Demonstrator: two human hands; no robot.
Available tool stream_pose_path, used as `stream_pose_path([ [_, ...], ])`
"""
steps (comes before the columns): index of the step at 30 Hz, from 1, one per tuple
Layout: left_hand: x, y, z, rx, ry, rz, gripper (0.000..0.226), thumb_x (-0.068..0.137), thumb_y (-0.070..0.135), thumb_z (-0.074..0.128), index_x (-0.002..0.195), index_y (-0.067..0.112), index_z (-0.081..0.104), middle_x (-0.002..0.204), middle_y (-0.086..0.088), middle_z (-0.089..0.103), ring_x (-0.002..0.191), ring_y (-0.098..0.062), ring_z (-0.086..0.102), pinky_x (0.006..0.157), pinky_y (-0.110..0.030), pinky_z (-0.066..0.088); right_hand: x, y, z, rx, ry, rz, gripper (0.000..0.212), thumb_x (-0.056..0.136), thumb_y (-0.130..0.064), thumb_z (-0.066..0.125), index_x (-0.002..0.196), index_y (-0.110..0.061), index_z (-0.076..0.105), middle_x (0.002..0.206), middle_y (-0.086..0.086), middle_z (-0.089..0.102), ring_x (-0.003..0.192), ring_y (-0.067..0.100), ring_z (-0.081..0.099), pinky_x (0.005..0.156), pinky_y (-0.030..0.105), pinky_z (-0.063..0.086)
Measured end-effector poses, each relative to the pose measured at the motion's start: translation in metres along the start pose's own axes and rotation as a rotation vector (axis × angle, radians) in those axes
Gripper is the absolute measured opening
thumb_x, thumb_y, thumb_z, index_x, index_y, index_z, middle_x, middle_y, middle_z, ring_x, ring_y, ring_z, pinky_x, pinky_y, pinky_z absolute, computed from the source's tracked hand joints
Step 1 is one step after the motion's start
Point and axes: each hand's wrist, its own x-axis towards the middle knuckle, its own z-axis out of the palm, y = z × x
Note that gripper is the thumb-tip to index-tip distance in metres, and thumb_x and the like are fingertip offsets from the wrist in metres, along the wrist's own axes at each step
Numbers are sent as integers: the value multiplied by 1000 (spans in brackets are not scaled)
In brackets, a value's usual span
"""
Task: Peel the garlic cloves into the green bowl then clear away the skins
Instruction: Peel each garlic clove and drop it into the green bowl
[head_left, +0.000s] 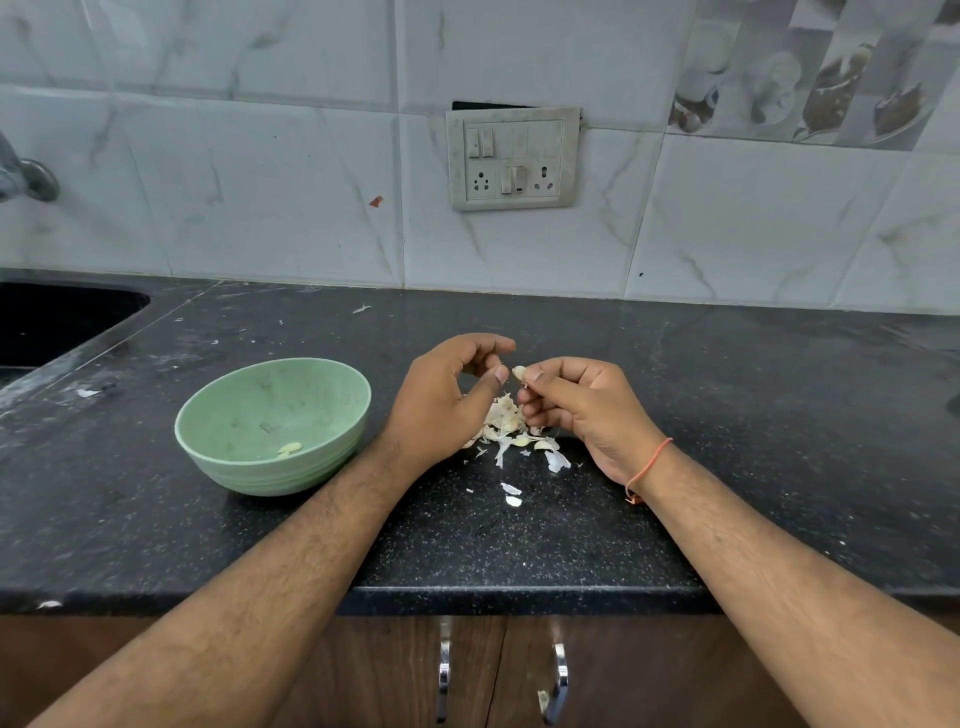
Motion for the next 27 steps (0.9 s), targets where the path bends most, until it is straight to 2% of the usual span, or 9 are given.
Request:
stream_pose_path([
  [3,0,1,0,-15,27,-14,30,97,7,73,126,16,73,96,11,71,96,-4,66,87,-8,45,0,0,0,2,2,6,14,99,-11,72,102,2,76,87,17,75,74,23,68,68,33,60],
  [7,-1,3,1,-61,-1,-10,38,93,9,80,129,16,71,105,10,75,96,-6,70,73,-9,48,0,1,-2,-13,-1,-7,18,99,-13,74,104,4,78,89,19,75,76,25,68,69,34,60],
  [10,0,1,0,-91,-14,-55,38,92,13,82,129,19,72,103,11,78,95,-8,73,86,-25,59,0,1,-2,-41,-2,-29,16,96,-15,77,102,-1,81,91,19,76,77,25,68,72,38,60],
  [13,0,-1,-1,-120,-23,-103,37,92,16,84,127,20,73,100,12,79,93,-8,74,83,-36,63,1,2,-2,-56,11,-48,14,95,-15,79,104,-5,82,95,20,79,78,26,69,77,43,59],
  [16,1,-2,-1,-159,-37,-135,37,90,15,85,126,19,73,97,10,80,94,-10,76,81,-35,63,1,3,-3,-54,21,-80,16,96,-10,77,111,-5,80,97,21,79,79,26,71,73,39,61],
  [21,1,1,0,-224,-49,-175,36,92,12,83,126,15,73,96,4,80,93,-15,76,63,-30,63,2,4,-3,-81,20,-147,16,96,-7,77,111,-5,79,94,22,79,78,26,73,74,41,63],
  [27,2,0,0,-260,-44,-194,35,93,10,81,127,13,73,97,2,80,90,-15,76,60,-37,65,3,5,-3,-137,19,-222,19,93,-6,80,112,-4,78,97,18,80,82,25,77,77,40,65],
])
